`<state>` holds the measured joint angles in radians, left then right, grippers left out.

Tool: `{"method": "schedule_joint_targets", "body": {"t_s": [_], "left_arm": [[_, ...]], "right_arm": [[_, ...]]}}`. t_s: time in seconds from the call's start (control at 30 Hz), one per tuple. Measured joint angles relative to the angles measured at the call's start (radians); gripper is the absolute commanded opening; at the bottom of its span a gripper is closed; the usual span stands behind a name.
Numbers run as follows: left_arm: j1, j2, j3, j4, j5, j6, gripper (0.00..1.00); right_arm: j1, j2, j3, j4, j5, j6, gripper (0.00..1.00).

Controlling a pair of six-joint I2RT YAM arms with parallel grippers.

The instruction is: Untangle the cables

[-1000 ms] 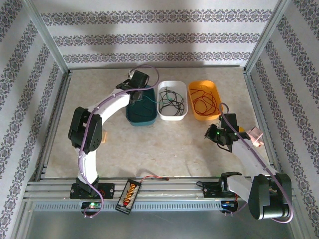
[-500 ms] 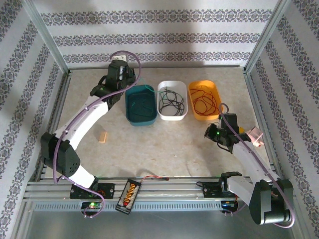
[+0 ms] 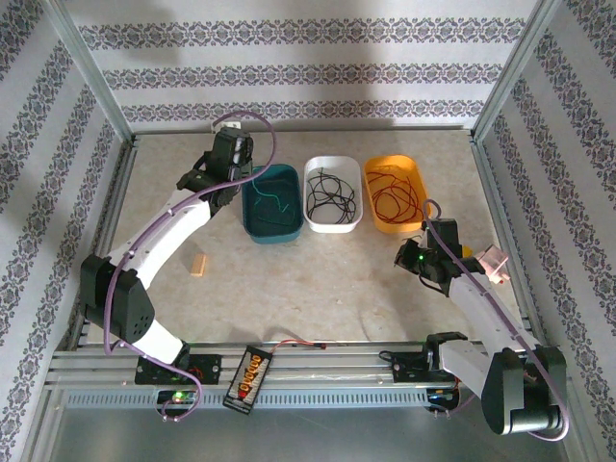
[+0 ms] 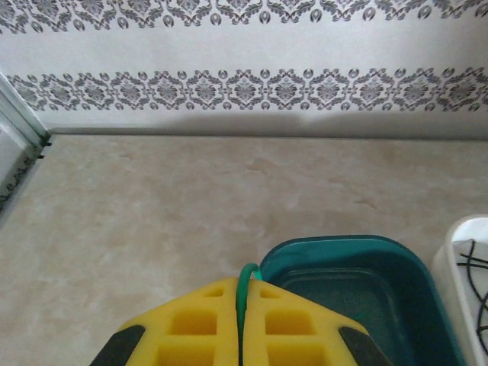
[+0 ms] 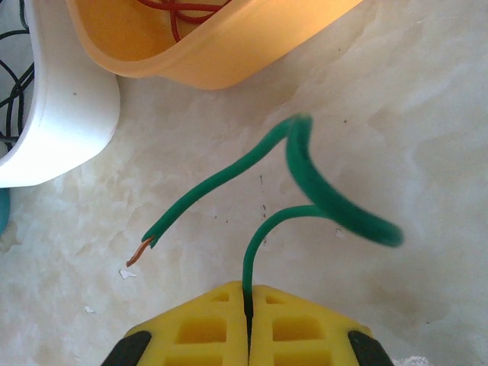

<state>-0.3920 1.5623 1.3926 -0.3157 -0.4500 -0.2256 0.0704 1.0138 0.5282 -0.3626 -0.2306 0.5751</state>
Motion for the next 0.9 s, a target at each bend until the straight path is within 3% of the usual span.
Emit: {"method": "schedule_joint_targets", "body": {"t_s": [0.33, 0.6, 0.9], "left_arm": [[-0.002, 0.104, -0.018, -0.019, 0.000, 0.016, 0.00], [-0.058, 0.240, -0.010, -0.033, -0.015, 0.032, 0.00], [-0.079, 0.353, 0.026, -0.032, 0.033, -0.011, 0.00]], "right_arm": [[0.006, 0.013, 0.000, 0.000, 0.000, 0.000, 0.01], [0.006, 0.008, 0.000, -0.007, 0.000, 0.000, 0.01], [0.018, -0.008, 0.000, -0.015, 0.000, 0.000, 0.01]]}}
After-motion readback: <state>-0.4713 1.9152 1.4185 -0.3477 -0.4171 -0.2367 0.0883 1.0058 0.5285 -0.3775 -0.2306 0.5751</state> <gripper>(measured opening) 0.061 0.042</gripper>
